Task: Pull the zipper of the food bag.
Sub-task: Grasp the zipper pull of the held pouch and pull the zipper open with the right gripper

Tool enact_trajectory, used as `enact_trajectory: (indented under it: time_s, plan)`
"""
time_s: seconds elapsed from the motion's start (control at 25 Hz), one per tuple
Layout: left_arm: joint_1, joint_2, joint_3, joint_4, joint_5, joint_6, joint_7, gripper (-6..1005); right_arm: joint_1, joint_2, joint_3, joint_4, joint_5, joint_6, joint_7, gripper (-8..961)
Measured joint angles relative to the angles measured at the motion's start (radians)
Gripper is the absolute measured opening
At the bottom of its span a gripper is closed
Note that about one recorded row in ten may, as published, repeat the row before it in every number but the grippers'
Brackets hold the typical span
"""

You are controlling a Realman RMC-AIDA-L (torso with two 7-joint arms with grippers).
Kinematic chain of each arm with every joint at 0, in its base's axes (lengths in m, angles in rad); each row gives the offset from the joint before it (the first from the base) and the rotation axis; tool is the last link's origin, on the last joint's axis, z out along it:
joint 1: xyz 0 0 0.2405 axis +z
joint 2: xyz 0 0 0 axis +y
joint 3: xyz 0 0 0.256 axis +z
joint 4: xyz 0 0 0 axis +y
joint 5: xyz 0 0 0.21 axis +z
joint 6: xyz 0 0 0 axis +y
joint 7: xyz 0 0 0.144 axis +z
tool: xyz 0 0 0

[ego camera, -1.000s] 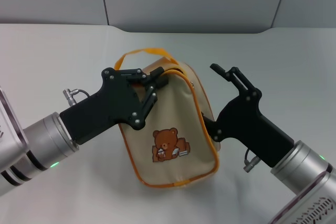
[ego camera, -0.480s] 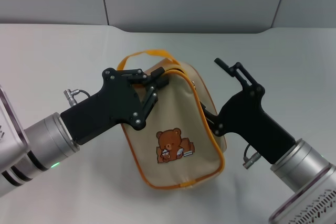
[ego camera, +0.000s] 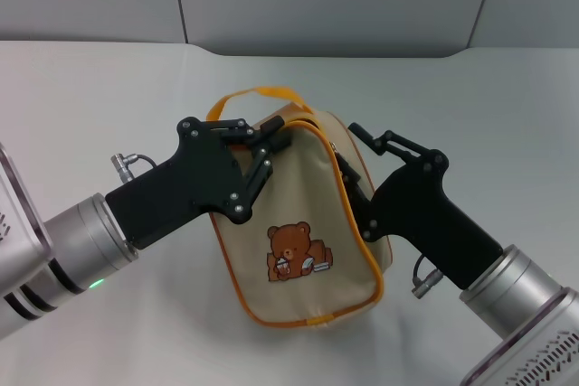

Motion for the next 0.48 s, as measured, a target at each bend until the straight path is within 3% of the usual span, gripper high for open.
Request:
enact_trajectory:
  time_s: [0.08,0.48]
  plan:
    - [-0.001,0.0,0.0,-0.001,0.0,0.0,0.0,74,0.0,0.0,0.0,0.0,0.0,0.0,0.0,494]
    - [-0.006,0.0,-0.002,0.005,-0.001,-0.001,-0.002,90,-0.031,0.0,-0.002,0.004,-0.011,0.013,0.0,21]
